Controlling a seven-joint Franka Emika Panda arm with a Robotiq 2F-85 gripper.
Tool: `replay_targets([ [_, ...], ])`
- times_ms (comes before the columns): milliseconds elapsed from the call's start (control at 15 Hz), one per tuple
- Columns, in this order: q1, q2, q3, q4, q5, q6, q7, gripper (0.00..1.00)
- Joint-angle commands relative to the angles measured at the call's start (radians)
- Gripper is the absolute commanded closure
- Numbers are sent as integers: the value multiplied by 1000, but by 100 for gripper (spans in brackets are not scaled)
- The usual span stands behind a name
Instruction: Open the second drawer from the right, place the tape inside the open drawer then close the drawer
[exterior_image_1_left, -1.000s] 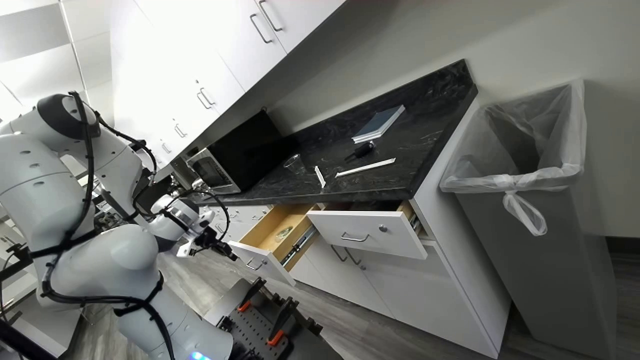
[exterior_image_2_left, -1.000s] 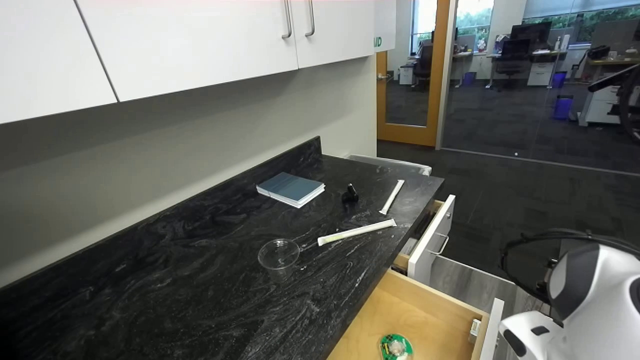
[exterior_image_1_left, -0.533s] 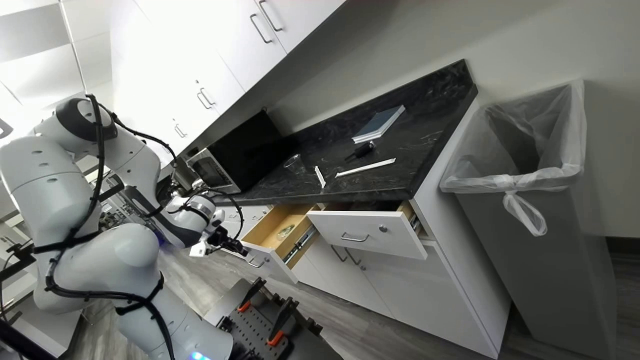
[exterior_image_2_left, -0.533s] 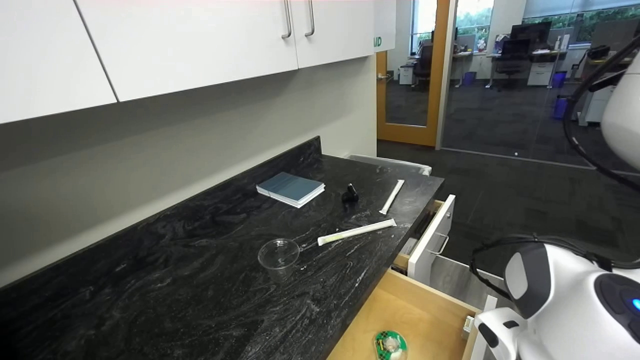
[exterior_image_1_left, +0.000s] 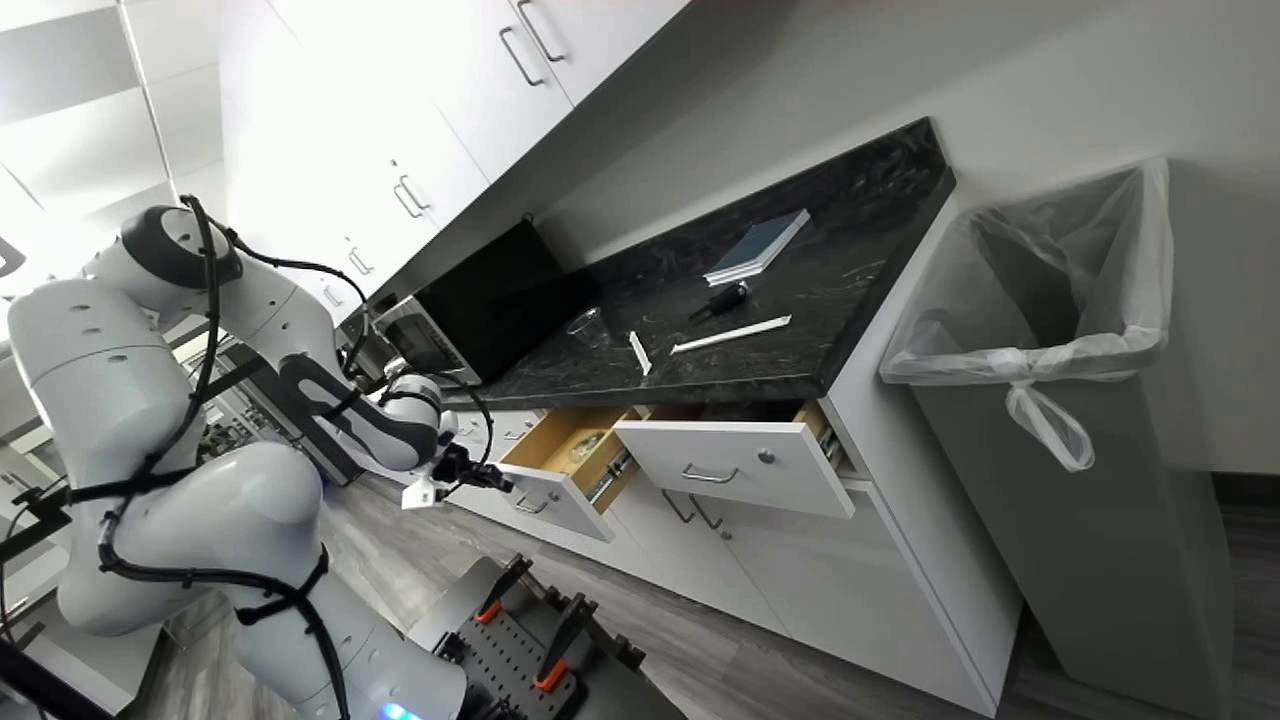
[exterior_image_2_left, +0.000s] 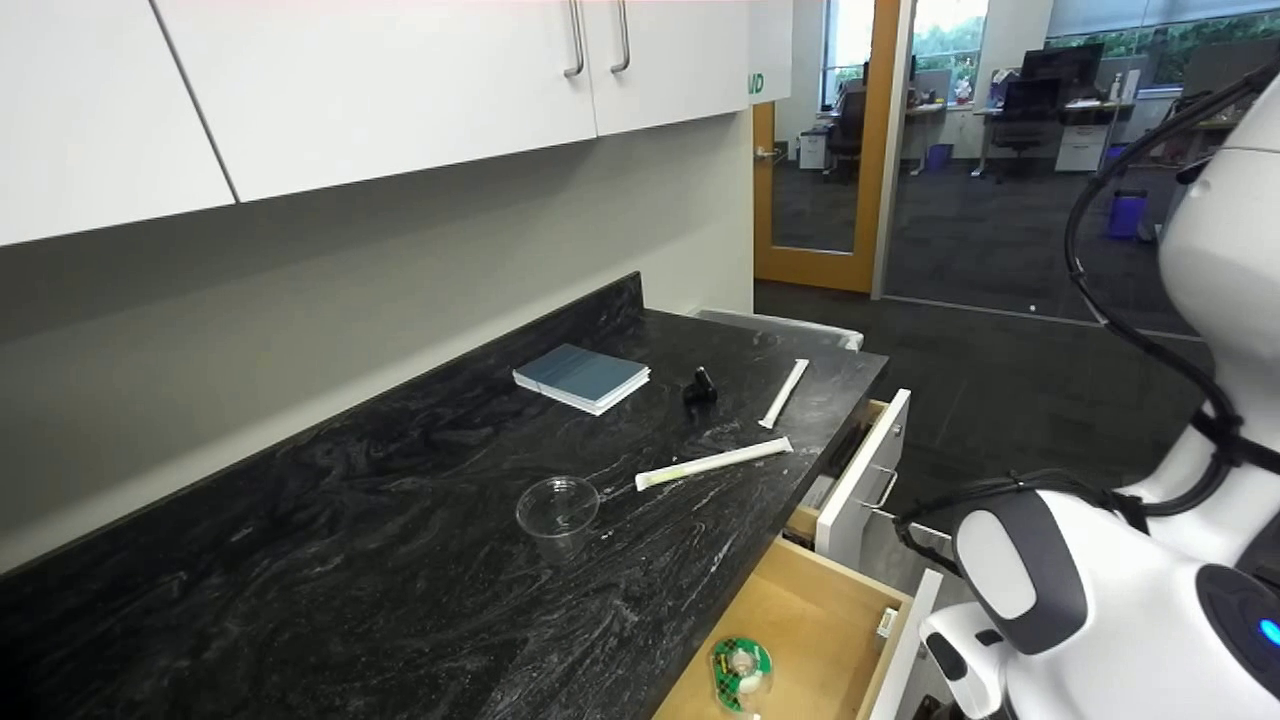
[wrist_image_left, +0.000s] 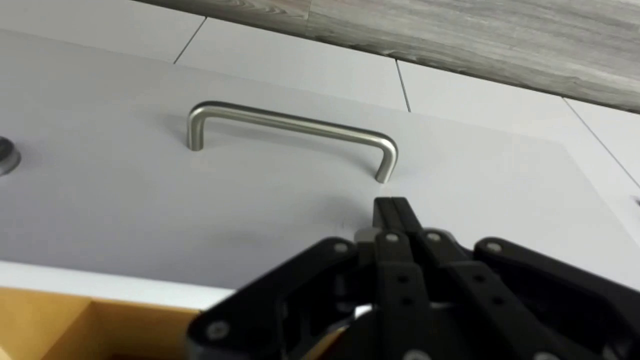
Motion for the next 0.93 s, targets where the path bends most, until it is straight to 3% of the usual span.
replay_targets([
  [0,3,33,-32,74,-162,-56,152,100],
  [400,-9,43,-46,107,-320,-166,273,100],
  [867,-32,84,-68,149,-359,-181,278,100],
])
